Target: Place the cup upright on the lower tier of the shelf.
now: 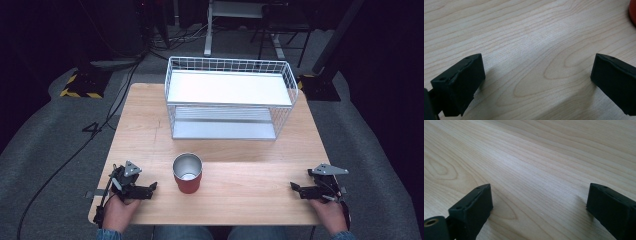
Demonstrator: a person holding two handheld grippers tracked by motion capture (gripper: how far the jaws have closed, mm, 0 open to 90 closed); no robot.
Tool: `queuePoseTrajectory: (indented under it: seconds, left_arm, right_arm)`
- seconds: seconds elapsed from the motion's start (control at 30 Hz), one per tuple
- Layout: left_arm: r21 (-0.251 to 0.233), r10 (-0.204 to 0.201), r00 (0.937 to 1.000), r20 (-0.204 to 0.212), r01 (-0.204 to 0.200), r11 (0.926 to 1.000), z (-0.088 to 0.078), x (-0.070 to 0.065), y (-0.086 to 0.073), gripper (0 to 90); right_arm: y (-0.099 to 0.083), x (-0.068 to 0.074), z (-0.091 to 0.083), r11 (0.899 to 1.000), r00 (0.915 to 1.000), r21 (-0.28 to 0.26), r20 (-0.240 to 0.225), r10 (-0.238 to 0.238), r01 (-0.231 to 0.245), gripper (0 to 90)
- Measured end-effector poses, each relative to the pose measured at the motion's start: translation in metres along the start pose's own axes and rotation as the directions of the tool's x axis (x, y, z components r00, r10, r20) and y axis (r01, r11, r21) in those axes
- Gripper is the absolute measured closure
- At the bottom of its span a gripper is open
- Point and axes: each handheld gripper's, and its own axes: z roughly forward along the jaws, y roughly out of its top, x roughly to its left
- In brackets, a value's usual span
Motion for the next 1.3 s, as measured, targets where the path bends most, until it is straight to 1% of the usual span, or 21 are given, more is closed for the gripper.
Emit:
queuePoseTrajectory:
  seconds: [0.1,0.27,0.37,0.53,0.6,0.63,0.7,0.73,0.83,0.9,0.93,1.03,1.07,1.1,1.2,1.23,1.27,1.3]
  left_arm:
    - [-0.001,0.001,1.0,0.001,-0.001,1.0,0.0,0.0,0.0,0.0]
    - [-0.003,0.006,1.0,0.0,-0.006,1.0,0.0,-0.001,0.0,0.0]
    - [0.004,0.001,1.0,0.009,-0.001,1.0,-0.002,-0.002,0.001,0.0]
    - [-0.023,0.002,1.0,0.003,-0.002,0.9997,-0.01,-0.004,0.003,0.0]
    - [-0.033,0.004,1.0,0.007,-0.003,0.9994,-0.015,-0.005,0.005,0.1]
    - [-0.043,-0.002,0.9999,0.013,0.003,0.9991,-0.017,-0.006,0.005,0.0]
    - [-0.062,-0.002,0.9998,0.019,0.003,0.9981,-0.021,-0.008,0.006,0.1]
    - [-0.079,-0.004,0.9998,0.021,0.006,0.9968,-0.023,-0.009,0.007,0.1]
    - [-0.115,0.004,0.9996,0.028,-0.001,0.9933,-0.03,-0.012,0.009,0.1]
    - [-0.153,0.004,0.9995,0.032,0.001,0.9882,-0.034,-0.014,0.01,0.1]
    - [-0.179,-0.005,0.9992,0.039,0.012,0.9837,-0.037,-0.015,0.01,0.1]
    - [-0.251,-0.006,0.9981,0.061,0.021,0.9678,-0.044,-0.02,0.011,0.1]
    - [-0.267,0.003,0.9976,0.069,0.016,0.9636,-0.046,-0.022,0.011,0.1]
    - [-0.287,0.003,0.9973,0.073,0.018,0.9578,-0.049,-0.024,0.012,0.1]
    - [-0.33,0.027,0.9957,0.089,0.004,0.9439,-0.055,-0.03,0.013,0.1]
    - [-0.344,0.028,0.9952,0.093,0.006,0.9388,-0.057,-0.033,0.014,0.1]
    - [-0.355,0.032,0.9942,0.103,0.007,0.9347,-0.058,-0.034,0.013,0.1]
    - [-0.361,0.033,0.9929,0.114,0.011,0.9326,-0.059,-0.037,0.013,0.1]
  right_arm:
    - [0.0,0.0,0.0,1.0,0.9999,-0.005,-0.011,-0.009,0.009,7.6]
    - [0.0,0.001,0.0,1.0,0.9999,-0.005,-0.011,-0.011,0.011,7.5]
    - [0.0,0.001,0.0,1.0,0.9999,-0.005,-0.011,-0.011,0.011,7.4]
    - [0.0,0.001,0.0,1.0,0.9999,-0.005,-0.011,-0.011,0.011,7.4]
    - [0.0,0.0,0.0,1.0,0.9999,-0.005,-0.011,-0.01,0.01,7.4]
    - [0.0,0.0,0.0,1.0,0.9999,-0.005,-0.011,-0.01,0.01,7.4]
    - [0.0,0.0,0.0,1.0,0.9999,-0.005,-0.01,-0.009,0.009,7.5]
    - [0.0,0.0,0.0,1.0,0.9999,-0.005,-0.011,-0.01,0.01,7.5]
    - [0.0,0.001,0.0,1.0,0.9999,-0.005,-0.01,-0.01,0.01,7.6]
    - [0.0,0.001,0.0,1.0,0.9999,-0.005,-0.01,-0.009,0.009,7.6]
    - [0.0,0.001,0.0,1.0,0.9999,-0.005,-0.009,-0.009,0.009,7.6]
    - [0.0,0.0,0.0,1.0,0.9999,-0.004,-0.008,-0.008,0.008,7.7]
    - [0.0,0.0,0.0,1.0,0.9999,-0.004,-0.008,-0.008,0.008,7.7]
    - [0.0,0.0,0.0,1.0,0.9999,-0.004,-0.008,-0.008,0.008,7.7]
    - [0.0,0.0,0.0,1.0,0.9999,-0.004,-0.008,-0.008,0.008,7.7]
    - [0.0,0.0,0.0,1.0,0.9999,-0.004,-0.008,-0.008,0.008,7.7]
    - [0.0,0.0,0.0,1.0,0.9999,-0.004,-0.008,-0.008,0.008,7.7]
    - [0.0,0.0,0.0,1.0,0.9999,-0.005,-0.008,-0.008,0.008,7.7]
